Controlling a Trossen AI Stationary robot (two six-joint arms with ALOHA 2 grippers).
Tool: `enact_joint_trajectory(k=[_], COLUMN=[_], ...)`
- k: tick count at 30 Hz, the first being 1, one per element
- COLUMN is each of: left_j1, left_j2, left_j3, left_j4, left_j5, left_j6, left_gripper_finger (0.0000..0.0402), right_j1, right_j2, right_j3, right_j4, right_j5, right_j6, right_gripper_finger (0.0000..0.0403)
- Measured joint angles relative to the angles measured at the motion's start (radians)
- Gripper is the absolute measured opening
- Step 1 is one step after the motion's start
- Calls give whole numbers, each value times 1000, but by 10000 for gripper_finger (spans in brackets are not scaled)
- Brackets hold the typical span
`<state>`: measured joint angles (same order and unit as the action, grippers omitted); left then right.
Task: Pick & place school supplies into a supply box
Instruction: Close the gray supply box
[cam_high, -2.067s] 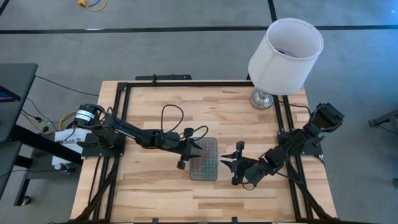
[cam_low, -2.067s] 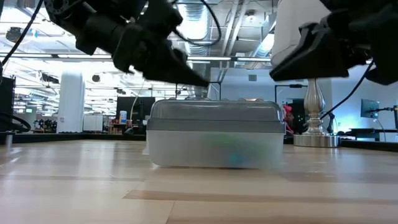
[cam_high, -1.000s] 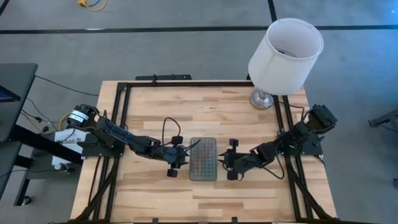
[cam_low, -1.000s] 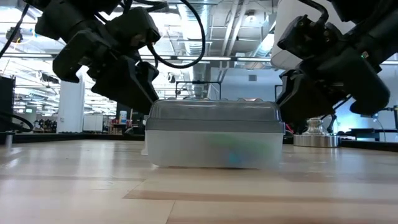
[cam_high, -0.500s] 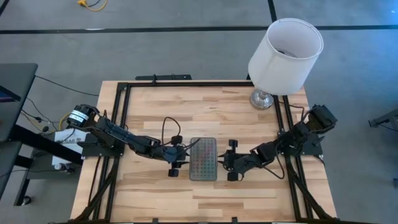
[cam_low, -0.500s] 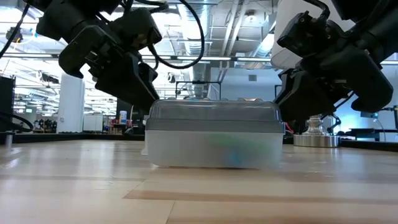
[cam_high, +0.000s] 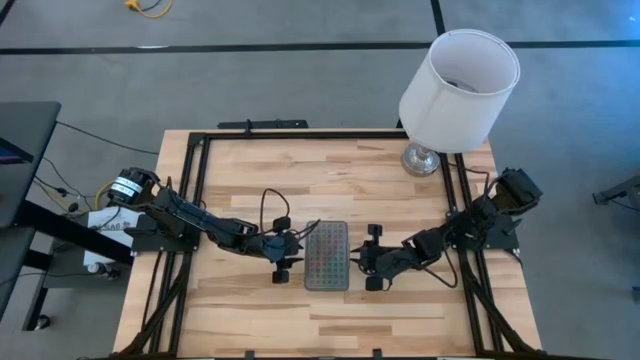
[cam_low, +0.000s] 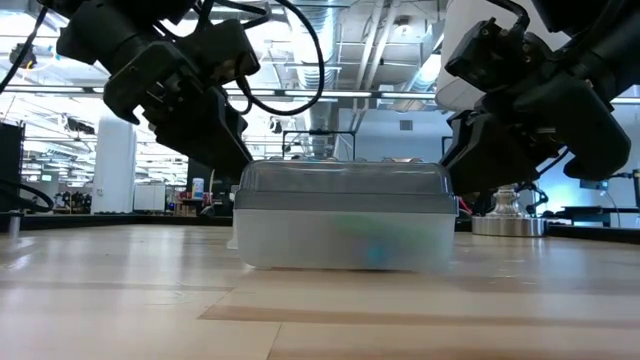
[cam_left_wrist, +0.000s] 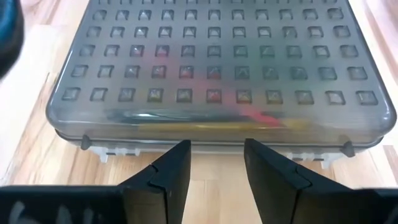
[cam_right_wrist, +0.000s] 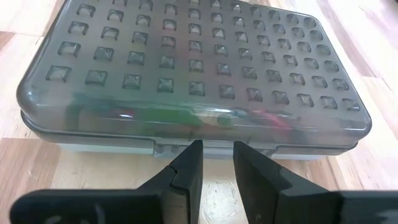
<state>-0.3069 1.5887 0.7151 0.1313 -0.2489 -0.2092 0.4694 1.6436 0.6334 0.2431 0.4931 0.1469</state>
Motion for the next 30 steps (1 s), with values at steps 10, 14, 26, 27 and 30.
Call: enact_joint_trajectory(k=[10, 14, 26, 27, 30], left_j1=[1, 6, 26, 26, 26], left_j2=[11, 38, 65, 65, 65], left_j3=[0, 0, 0, 0, -1], left_j4=[17, 54, 79, 79, 75], left_j5=[-2, -2, 10, 7, -11], left_j6=[1, 14, 31, 31, 31], left_gripper_finger=[146, 146, 146, 146, 146], right_j1=[0, -3, -13, -19, -42], right_j2=[-1, -1, -2, -2, -2], right_j3=[0, 0, -1, -1, -1], right_j4=[36, 33, 34, 34, 29], right_j5=[0, 0, 2, 2, 2], right_j6=[-39, -42, -42, -42, -45], right_gripper_finger=[85, 85, 85, 85, 85])
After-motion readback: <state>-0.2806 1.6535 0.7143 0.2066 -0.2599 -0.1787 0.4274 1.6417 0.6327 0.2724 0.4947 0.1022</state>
